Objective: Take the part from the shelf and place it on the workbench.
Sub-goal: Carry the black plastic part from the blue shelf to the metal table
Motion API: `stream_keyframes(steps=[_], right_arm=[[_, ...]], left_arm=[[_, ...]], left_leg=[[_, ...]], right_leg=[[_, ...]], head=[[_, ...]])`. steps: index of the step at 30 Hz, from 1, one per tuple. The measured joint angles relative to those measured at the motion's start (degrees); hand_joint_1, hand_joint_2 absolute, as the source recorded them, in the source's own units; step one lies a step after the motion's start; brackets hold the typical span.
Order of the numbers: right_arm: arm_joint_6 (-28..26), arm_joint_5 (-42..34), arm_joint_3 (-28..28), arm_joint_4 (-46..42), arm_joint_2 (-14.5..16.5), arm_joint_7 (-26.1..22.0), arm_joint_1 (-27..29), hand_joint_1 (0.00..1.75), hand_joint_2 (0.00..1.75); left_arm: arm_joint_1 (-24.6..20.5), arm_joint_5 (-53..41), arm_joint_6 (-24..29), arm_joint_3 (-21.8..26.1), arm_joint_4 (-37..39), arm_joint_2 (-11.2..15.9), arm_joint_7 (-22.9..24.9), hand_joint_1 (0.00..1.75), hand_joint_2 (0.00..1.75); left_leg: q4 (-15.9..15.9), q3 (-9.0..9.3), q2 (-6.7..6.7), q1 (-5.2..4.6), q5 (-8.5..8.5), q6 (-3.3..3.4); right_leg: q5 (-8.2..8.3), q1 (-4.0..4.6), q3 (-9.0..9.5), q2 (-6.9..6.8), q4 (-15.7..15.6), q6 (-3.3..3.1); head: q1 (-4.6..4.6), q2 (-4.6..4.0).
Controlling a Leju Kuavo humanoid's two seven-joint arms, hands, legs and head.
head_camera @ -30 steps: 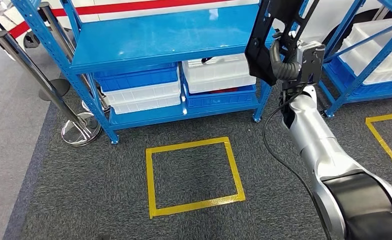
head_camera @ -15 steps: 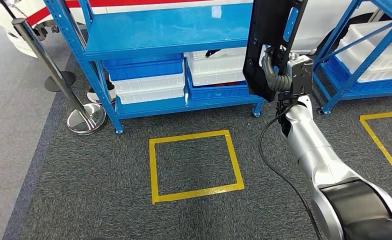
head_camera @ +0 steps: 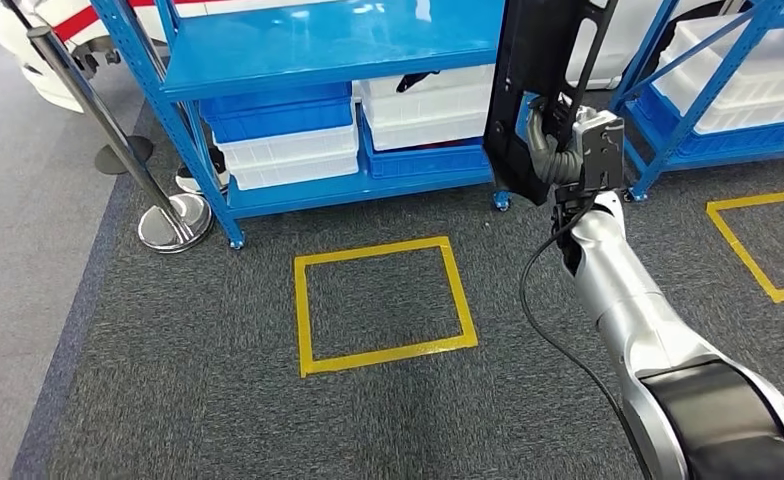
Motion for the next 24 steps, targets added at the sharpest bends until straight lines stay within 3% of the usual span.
stream_keyframes(steps=[1, 2, 3, 4, 5, 7, 8, 9, 11, 12, 13, 15, 16, 17, 18, 19, 20, 22, 23, 24], right_arm=[[0.0, 0.0, 0.0, 0.1, 0.1, 0.0, 0.1, 1.75, 1.75], [-0.1, 0.0, 0.0, 0.3, 0.3, -0.1, 0.3, 1.75, 1.75], [-0.3, 0.1, 0.0, 0.5, 0.4, -0.1, 0.5, 1.75, 1.75], [-0.5, 0.2, 0.0, 0.6, 0.4, -0.2, 0.7, 1.75, 1.75], [-0.7, 0.4, -0.1, 0.7, 0.5, -0.3, 0.7, 1.75, 1.75], [-1.0, 0.8, -0.1, 0.7, 0.6, -0.4, 0.7, 1.75, 1.75], [-1.1, 1.0, -0.2, 0.7, 0.6, -0.4, 0.6, 1.75, 1.75], [-1.2, 1.2, -0.3, 0.7, 0.6, -0.5, 0.6, 1.75, 1.75], [-1.5, 1.3, -0.5, 0.8, 0.6, -0.7, 0.8, 1.75, 1.75], [-1.6, 1.4, -0.6, 0.8, 0.5, -0.9, 1.0, 1.75, 1.75], [-1.6, 1.5, -0.8, 0.9, 0.4, -1.0, 1.2, 1.75, 1.75], [-1.6, 1.8, -1.1, 0.9, 0.0, -1.4, 1.8, 1.75, 1.75], [-1.7, 1.9, -1.4, 0.9, -0.2, -1.5, 2.2, 1.75, 1.75], [-1.7, 2.1, -1.6, 1.0, -0.4, -1.5, 2.7, 1.75, 1.75], [-1.6, 2.3, -1.7, 1.0, -0.5, -1.5, 3.2, 1.75, 1.75], [-1.6, 2.4, -1.9, 1.0, -0.5, -1.5, 3.6, 1.75, 1.75], [-1.6, 2.5, -1.9, 1.0, -0.5, -1.5, 3.8, 1.75, 1.75], [-1.7, 2.7, -2.1, 0.7, -0.6, -1.5, 3.9, 1.75, 1.75], [-1.7, 2.8, -2.2, 0.4, -0.6, -1.5, 4.0, 1.75, 1.75], [-1.7, 2.8, -2.2, 0.2, -0.7, -1.4, 4.0, 1.75, 1.75]], left_arm=[[0.1, 0.2, 0.0, 0.0, 0.0, 0.0, 0.0, 0.00, 1.75], [0.1, 0.4, 0.0, 0.1, 0.0, 0.0, 0.0, 0.00, 1.75], [0.2, 0.5, -0.1, 0.2, 0.0, 0.0, 0.0, 0.00, 1.75], [0.2, 0.6, -0.2, 0.2, 0.0, 0.0, 0.1, 0.00, 1.75], [0.2, 0.6, -0.3, 0.2, 0.0, 0.0, 0.3, 0.00, 1.75], [0.1, 0.4, -0.6, 0.2, 0.0, 0.1, 0.8, 0.00, 1.75], [0.1, 0.2, -0.6, 0.2, 0.0, 0.2, 0.9, 0.00, 1.75], [0.1, 0.0, -0.7, 0.2, 0.0, 0.2, 1.1, 0.00, 1.75], [0.2, -0.3, -0.7, 0.2, 0.0, 0.2, 1.2, 0.00, 1.75], [0.2, -0.4, -0.7, 0.2, 0.0, 0.1, 1.3, 0.00, 1.75], [0.3, -0.4, -0.7, 0.2, 0.0, 0.0, 1.5, 0.00, 1.75], [0.4, -0.4, -0.8, 0.2, 0.0, -0.1, 1.8, 0.00, 1.75], [0.4, -0.5, -0.9, 0.2, 0.0, -0.2, 2.0, 0.00, 1.75], [0.5, -0.5, -1.0, 0.2, 0.0, -0.2, 2.3, 0.00, 1.75], [0.5, -0.5, -1.0, 0.1, 0.0, -0.3, 2.6, 0.00, 1.75], [0.5, -0.4, -1.0, 0.1, 0.0, -0.3, 2.9, 0.00, 1.75], [0.5, -0.4, -1.1, 0.1, 0.0, -0.4, 3.1, 0.00, 1.75], [0.5, -0.3, -1.1, 0.1, 0.0, -0.4, 3.3, 0.00, 1.75], [0.5, -0.3, -1.2, 0.1, 0.0, -0.4, 3.3, 0.00, 1.75], [0.6, -0.3, -1.2, 0.1, 0.0, -0.4, 3.3, 0.00, 1.75]], left_leg=[[3.8, -0.34, 0.00, -0.01, -1.52, -0.05], [6.5, -0.03, -0.01, -0.02, -1.55, -0.03], [7.3, 1.14, -0.01, -0.04, -0.38, 0.10], [6.1, 3.31, -0.03, -0.09, 1.12, 0.34], [3.0, 6.46, -0.07, -0.21, 1.81, 0.74], [-6.0, 13.73, -0.08, -0.67, -0.23, 1.54], [-9.3, 15.90, -0.10, -0.95, -1.46, 1.85], [-11.3, 16.84, -0.09, -1.19, -2.07, 2.09], [-12.1, 16.02, -0.02, -1.18, -0.84, 2.81], [-12.4, 15.50, 0.09, -1.04, -0.06, 3.33], [-12.7, 14.83, 0.20, -0.88, 0.84, 3.75], [-12.7, 13.06, 0.28, -0.82, 2.52, 4.19], [-12.7, 12.12, 0.27, -0.82, 3.28, 4.17], [-12.6, 11.22, 0.28, -0.82, 3.98, 4.11], [-12.6, 10.34, 0.30, -0.82, 4.62, 3.99], [-12.5, 9.54, 0.37, -0.81, 5.18, 3.83], [-12.3, 8.81, 0.45, -0.81, 5.68, 3.61], [-11.8, 7.67, 0.74, -1.00, 6.35, 3.12], [-11.5, 7.35, 0.93, -1.07, 6.62, 2.82], [-11.4, 7.20, 1.14, -1.11, 6.86, 2.50]], right_leg=[[0.84, 0.14, -1.03, 0.00, 0.0, -0.03], [1.70, 0.28, -2.08, 0.00, 0.0, -0.03], [2.54, 0.39, -3.10, 0.01, 0.1, 0.03], [3.37, 0.49, -4.09, 0.02, 0.1, 0.11], [4.19, 0.54, -4.93, 0.03, 0.1, 0.22], [5.72, 0.64, -6.07, 0.04, 0.1, 0.74], [6.47, 0.57, -6.28, -0.03, -0.1, 1.09], [7.26, 0.50, -6.39, -0.12, -0.4, 1.50], [8.00, 0.35, -6.67, -0.19, -1.1, 2.23], [6.84, 0.30, -7.13, -0.11, -0.5, 2.46], [4.47, 0.27, -7.86, 0.00, 1.3, 2.65], [-1.44, 0.11, -9.81, 0.13, 8.1, 2.94], [-2.96, 0.09, -10.62, 0.15, 12.1, 3.14], [-3.04, 0.07, -10.89, 0.15, 15.0, 3.30], [-2.00, 0.05, -10.32, 0.14, 16.3, 3.38], [-0.57, 0.03, -8.76, 0.12, 15.6, 3.37], [0.29, 0.04, -5.91, -0.01, 12.7, 3.24], [-1.00, 0.34, 0.38, -0.36, 4.8, 2.71], [-2.18, 0.52, 2.44, -0.47, 1.7, 2.34], [-3.07, 0.71, 3.23, -0.44, 0.1, 1.97]], head=[[0.00, 0.00], [0.00, 0.00], [0.00, 0.00], [0.00, 0.00], [0.00, 0.01], [0.00, 0.03], [0.00, 0.03], [-0.01, 0.04], [-0.02, 0.01], [-0.02, 0.01], [-0.01, 0.00], [-0.01, 0.01], [-0.01, 0.01], [-0.01, 0.01], [-0.01, 0.00], [-0.01, 0.00], [-0.01, 0.01], [-0.02, 0.01], [-0.03, 0.02], [-0.03, 0.01]])
